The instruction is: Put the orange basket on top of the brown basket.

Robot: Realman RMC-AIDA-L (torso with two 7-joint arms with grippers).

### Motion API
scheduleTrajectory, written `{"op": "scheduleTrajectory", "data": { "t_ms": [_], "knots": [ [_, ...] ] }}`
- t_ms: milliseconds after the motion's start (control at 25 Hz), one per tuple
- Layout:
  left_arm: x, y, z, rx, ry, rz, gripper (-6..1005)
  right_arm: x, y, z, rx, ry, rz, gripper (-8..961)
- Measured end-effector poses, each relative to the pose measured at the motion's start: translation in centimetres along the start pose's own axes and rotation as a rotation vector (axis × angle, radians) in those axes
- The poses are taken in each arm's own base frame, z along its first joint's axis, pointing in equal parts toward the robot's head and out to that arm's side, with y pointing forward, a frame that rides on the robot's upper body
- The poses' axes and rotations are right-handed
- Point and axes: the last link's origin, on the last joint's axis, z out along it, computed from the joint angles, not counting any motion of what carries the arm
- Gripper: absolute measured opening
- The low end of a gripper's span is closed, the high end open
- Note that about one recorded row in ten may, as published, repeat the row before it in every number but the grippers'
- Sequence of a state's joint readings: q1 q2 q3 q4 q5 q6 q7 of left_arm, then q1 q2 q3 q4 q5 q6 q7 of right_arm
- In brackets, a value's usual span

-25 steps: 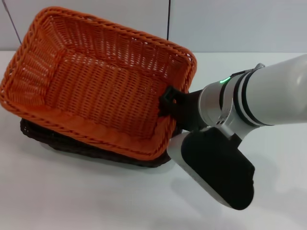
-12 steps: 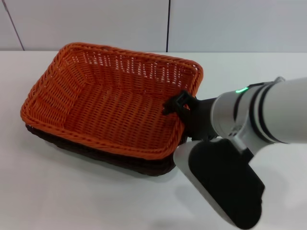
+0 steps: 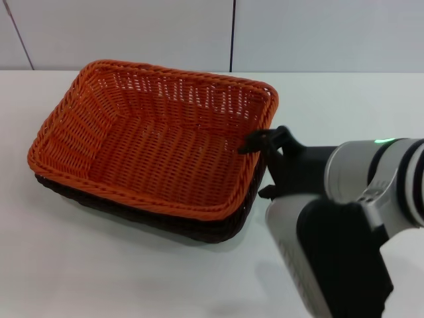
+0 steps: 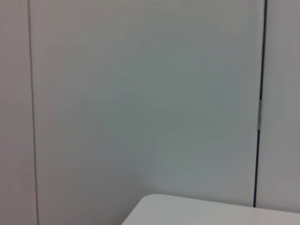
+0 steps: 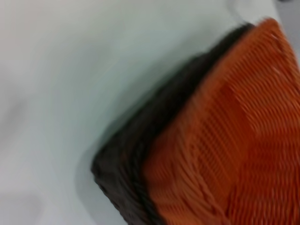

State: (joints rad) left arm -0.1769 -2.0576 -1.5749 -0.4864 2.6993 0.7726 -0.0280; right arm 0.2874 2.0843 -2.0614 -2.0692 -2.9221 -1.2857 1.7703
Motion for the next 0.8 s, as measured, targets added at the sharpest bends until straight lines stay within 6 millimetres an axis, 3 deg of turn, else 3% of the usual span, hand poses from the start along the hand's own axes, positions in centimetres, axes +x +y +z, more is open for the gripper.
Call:
{"op": "scheduleTrajectory", "data": {
  "t_ms": [160,200,240,320,360,440,520,560,680,720,800],
  "knots": [
    [0.2,-0.2,0.1,0.007,0.007,0.002,800,2.2,-0.1,0.7,0.082,0.031,0.179,692],
    [0.2,-0.1,0.2,0.006,0.009,0.001,800,3.7,-0.2,1.3,0.135,0.053,0.278,692],
    [0.2,-0.1,0.2,0.006,0.009,0.001,800,3.7,-0.2,1.3,0.135,0.053,0.278,692],
    [0.5,0.1,0.4,0.002,0.02,0.0,800,6.6,0.1,2.1,0.232,0.09,0.456,692],
    [0.5,0.1,0.4,0.0,0.021,0.001,800,6.6,0.1,2.1,0.232,0.09,0.456,692],
    [0.6,0.2,0.4,-0.002,0.024,0.001,800,8.5,0.5,2.3,0.308,0.109,0.569,692],
    [0.5,0.3,0.4,-0.004,0.025,0.001,800,12.2,1.4,2.3,0.474,0.137,0.774,692],
    [0.5,0.3,0.4,-0.004,0.025,0.001,800,12.2,1.4,2.3,0.474,0.137,0.774,692],
    [0.6,0.4,0.4,-0.005,0.027,-0.001,800,16.3,3.8,2.4,0.72,0.125,1.013,692],
    [0.6,0.5,0.4,-0.004,0.033,-0.003,800,18.4,6.0,2.2,0.896,0.083,1.162,692],
    [0.7,0.4,0.4,-0.002,0.037,-0.004,800,19.2,7.2,2.1,0.969,0.067,1.234,692]
  ]
}}
